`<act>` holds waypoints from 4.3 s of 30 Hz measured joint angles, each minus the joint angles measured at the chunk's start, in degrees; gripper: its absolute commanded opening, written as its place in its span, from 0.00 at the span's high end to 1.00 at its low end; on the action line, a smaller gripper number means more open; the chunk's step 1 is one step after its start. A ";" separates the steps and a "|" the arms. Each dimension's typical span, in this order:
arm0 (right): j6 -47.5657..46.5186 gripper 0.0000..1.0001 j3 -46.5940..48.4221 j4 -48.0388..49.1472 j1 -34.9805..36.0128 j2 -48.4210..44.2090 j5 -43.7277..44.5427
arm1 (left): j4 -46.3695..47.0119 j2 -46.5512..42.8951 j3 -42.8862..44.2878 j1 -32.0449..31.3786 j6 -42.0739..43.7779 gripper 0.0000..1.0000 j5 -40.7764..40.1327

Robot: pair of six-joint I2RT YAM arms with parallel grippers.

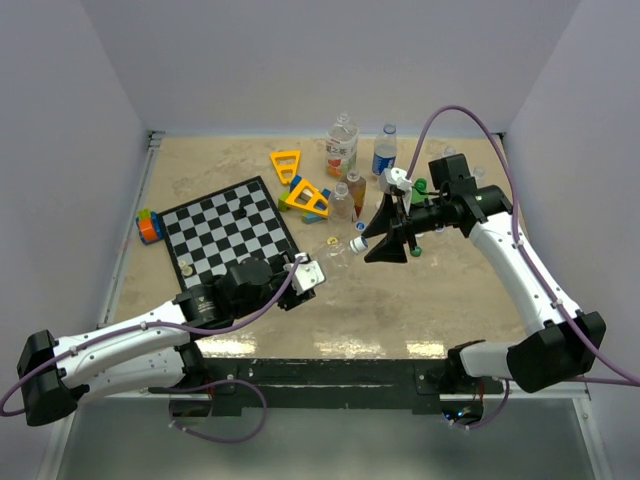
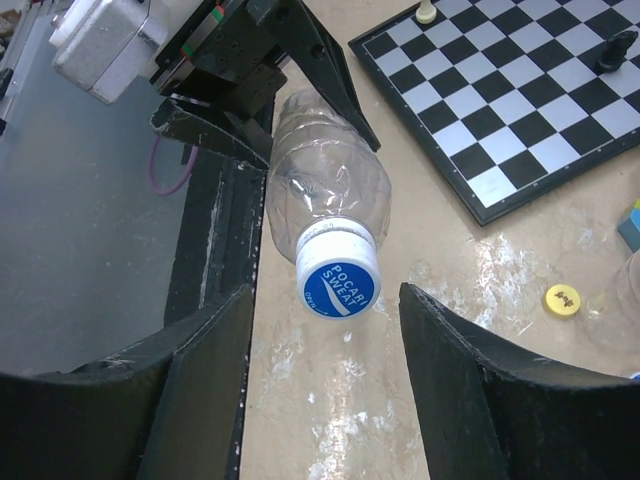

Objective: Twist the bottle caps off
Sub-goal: Unscrew the bottle cap from the plastic bottle.

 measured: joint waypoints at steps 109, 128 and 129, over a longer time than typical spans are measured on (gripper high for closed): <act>8.85 0.03 -6.32 9.66 8.00 -12.52 10.75 | -1.36 4.11 -1.05 1.07 -1.64 1.00 8.85; 21.40 0.40 -7.87 15.87 7.96 -8.66 13.92 | -1.22 4.11 -0.92 1.07 -2.91 1.00 5.29; 21.59 0.43 -7.87 15.93 7.96 -8.57 13.88 | -1.22 4.11 -0.92 1.07 -2.91 1.00 5.18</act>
